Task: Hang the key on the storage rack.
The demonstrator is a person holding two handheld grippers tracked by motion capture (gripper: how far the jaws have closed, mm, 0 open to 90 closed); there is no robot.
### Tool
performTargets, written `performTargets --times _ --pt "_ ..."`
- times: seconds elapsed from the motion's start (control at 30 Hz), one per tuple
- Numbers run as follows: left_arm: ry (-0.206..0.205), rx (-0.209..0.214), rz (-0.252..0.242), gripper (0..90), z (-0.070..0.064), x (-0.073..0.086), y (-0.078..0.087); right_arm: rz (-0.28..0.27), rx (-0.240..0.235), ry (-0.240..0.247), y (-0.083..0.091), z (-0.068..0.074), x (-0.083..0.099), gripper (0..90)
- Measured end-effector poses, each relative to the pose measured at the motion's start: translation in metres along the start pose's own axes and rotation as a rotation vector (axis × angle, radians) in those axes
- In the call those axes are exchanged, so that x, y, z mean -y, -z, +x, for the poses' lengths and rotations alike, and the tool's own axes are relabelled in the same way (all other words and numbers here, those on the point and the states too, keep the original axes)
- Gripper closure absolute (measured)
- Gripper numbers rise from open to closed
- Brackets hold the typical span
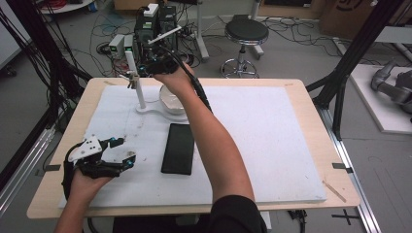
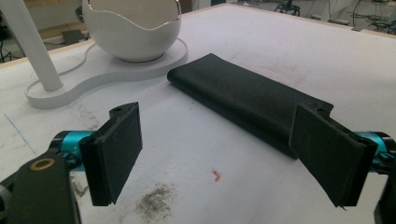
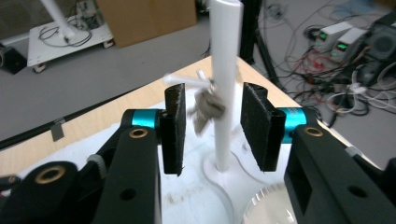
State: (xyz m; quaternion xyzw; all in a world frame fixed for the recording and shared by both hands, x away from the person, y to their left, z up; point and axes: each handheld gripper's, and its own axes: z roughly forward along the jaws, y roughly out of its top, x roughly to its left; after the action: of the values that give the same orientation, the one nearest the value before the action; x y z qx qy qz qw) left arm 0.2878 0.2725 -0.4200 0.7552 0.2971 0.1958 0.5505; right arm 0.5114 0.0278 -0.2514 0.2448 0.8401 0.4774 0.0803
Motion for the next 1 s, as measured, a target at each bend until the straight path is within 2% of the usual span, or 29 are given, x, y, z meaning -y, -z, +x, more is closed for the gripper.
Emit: performTargets --times 0.03,0.1,0.13,0.17,0.2,0.23,0.27,0.3,0.33,0.47,0.5,0.53,0.6,0.67,0.83,1.0 --pt "0.002 -0.002 0.0 17.4 0.0 0.0 0.0 -0.012 -0.006 -0.013 0.008 -0.001 0.005 58.9" --pt "0.006 -0.003 -0.002 17.4 0.0 0.0 0.0 -0.018 0.01 -0.004 0.023 0.0 0.015 55.2" --pt "0.006 -0.003 -0.002 17.4 0.0 0.0 0.0 -0.018 0.01 -0.004 0.023 0.0 0.015 55.2" --pt "0.004 -0.004 -0.002 17.4 0.0 0.0 0.0 -0.022 0.018 -0.007 0.038 0.0 0.025 51.2" --pt "0.004 -0.002 -0.002 17.4 0.0 -0.001 0.0 -0.022 0.018 -0.007 0.038 0.0 0.025 51.2" --pt "0.001 -0.003 -0.003 17.4 -0.001 -0.001 -0.001 -0.034 0.031 -0.005 0.054 0.0 0.035 47.2" --pt "0.001 -0.003 -0.003 17.4 -0.001 -0.001 -0.001 -0.039 0.034 -0.01 0.062 0.0 0.04 46.6" --pt "0.001 -0.001 -0.003 17.4 -0.002 -0.002 -0.002 -0.039 0.034 -0.01 0.062 0.0 0.04 46.6" --pt "-0.002 0.003 -0.001 17.4 -0.003 -0.002 -0.003 -0.042 0.044 -0.01 0.077 0.001 0.05 44.1" --pt "-0.008 0.013 0.017 17.4 -0.007 -0.004 -0.008 -0.067 0.05 -0.022 0.105 0.003 0.072 38.7" --pt "-0.008 0.013 0.017 17.4 -0.007 -0.004 -0.008 -0.067 0.05 -0.022 0.105 0.003 0.072 38.7" --pt "-0.007 0.014 0.016 17.4 -0.007 -0.004 -0.009 -0.076 0.052 -0.021 0.117 0.004 0.082 36.6" --pt "-0.008 0.014 0.017 17.4 -0.008 -0.005 -0.009 -0.072 0.051 -0.025 0.123 0.006 0.087 35.2" --pt "-0.007 0.016 0.014 17.4 -0.008 -0.009 -0.009 -0.107 0.057 -0.012 0.141 0.01 0.102 33.7" --pt "-0.001 0.008 0.007 17.4 -0.008 -0.015 -0.005 -0.128 0.061 -0.016 0.169 0.014 0.129 30.5" --pt "0.004 0.014 0.002 17.4 -0.007 -0.025 -0.005 -0.139 0.113 -0.016 0.192 0.021 0.167 28.7"
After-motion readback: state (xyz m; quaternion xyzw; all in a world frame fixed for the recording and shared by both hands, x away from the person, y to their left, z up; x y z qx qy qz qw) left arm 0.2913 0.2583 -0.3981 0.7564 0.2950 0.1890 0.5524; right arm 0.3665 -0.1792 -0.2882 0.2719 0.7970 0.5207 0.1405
